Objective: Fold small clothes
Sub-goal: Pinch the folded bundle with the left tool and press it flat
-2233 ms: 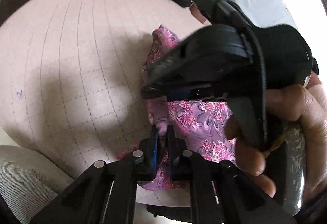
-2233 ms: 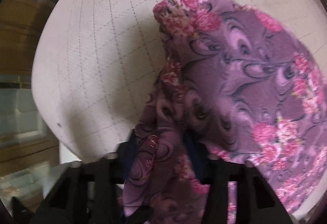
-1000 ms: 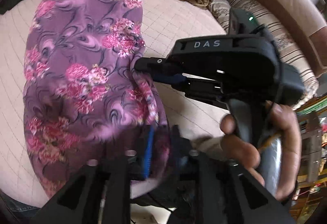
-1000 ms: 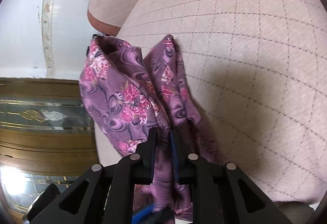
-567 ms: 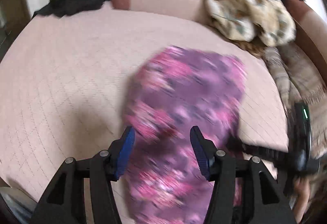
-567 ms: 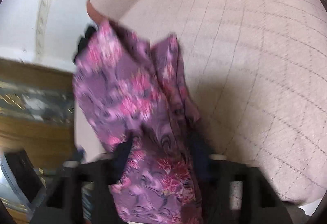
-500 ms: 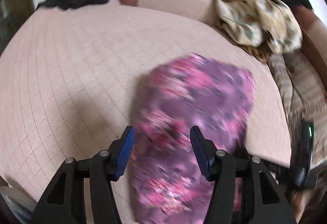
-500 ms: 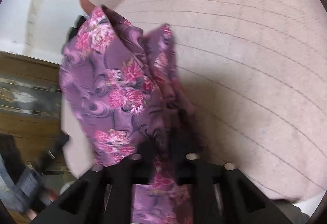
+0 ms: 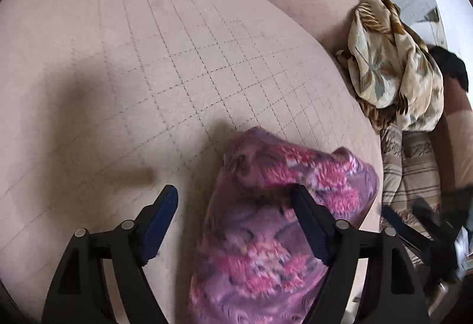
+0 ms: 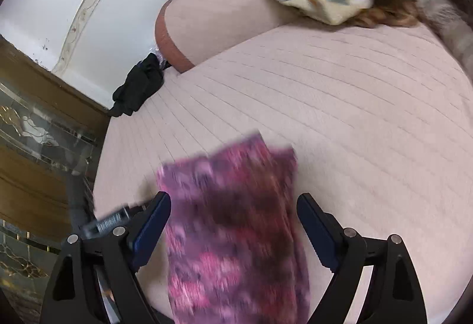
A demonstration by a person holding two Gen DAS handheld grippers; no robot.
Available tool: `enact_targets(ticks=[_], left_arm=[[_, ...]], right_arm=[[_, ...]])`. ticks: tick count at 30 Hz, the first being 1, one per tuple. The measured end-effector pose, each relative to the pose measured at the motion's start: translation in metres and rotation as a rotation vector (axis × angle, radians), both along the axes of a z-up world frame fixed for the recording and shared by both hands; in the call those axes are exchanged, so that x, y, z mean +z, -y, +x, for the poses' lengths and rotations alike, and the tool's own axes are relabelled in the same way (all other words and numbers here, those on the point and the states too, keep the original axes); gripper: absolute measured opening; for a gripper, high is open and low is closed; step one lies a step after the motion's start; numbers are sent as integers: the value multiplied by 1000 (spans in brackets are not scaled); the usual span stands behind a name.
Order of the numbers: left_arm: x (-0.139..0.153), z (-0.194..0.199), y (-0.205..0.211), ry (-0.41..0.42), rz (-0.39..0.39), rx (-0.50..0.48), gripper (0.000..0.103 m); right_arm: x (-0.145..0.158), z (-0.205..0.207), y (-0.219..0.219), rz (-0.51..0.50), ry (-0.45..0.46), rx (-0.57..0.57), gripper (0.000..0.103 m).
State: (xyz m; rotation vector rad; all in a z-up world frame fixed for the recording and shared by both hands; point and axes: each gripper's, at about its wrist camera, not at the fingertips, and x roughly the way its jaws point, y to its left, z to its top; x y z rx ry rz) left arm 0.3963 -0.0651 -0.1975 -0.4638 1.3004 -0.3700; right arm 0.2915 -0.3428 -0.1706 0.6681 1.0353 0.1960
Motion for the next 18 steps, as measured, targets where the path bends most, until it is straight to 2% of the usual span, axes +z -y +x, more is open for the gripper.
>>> enact_targets(ticks=[1,2,3,4,5,7,10,12,14,16,17,18], left_arm=[[-5,4,0,-6,-1,7,84],[-11,7,1,-14,-2,12,88],[-19,10,3,-23,-2,7,91],[-27,13,6,-32,-7,-9,92],[-31,14,8,-28,-9,-19,93],[-27,12,10,-3,3,-27,93],[-21,11,8,18,-23,-23,93],[-23,16,4,6,-33,-1,93],[-25,18,-2,-36,-80,17,93],[-21,14,-4,-31,-107,21,93],[-20,12,-4,-23,-99,26,93],[-20,10,-4,-23,-98,26,93]], right_arm=[[-13,11,3,23,-23,-1,87],[-32,21,5,25,-61,-10,73],[-46,25,8,14,-79,-15,52],[-67,24,12,-9,-120,-40,40],[-82,22,16,-15,-179,-55,13],[-83,23,21,-1,-198,-59,10],[-86,24,34,-87,-238,-83,9],[-102,33,38,-177,-319,-109,0],[-93,27,47,-95,-282,-142,2],[-69,13,55,18,-158,-150,5],[-60,8,58,61,-112,-150,33],[-53,4,60,98,-69,-150,83]])
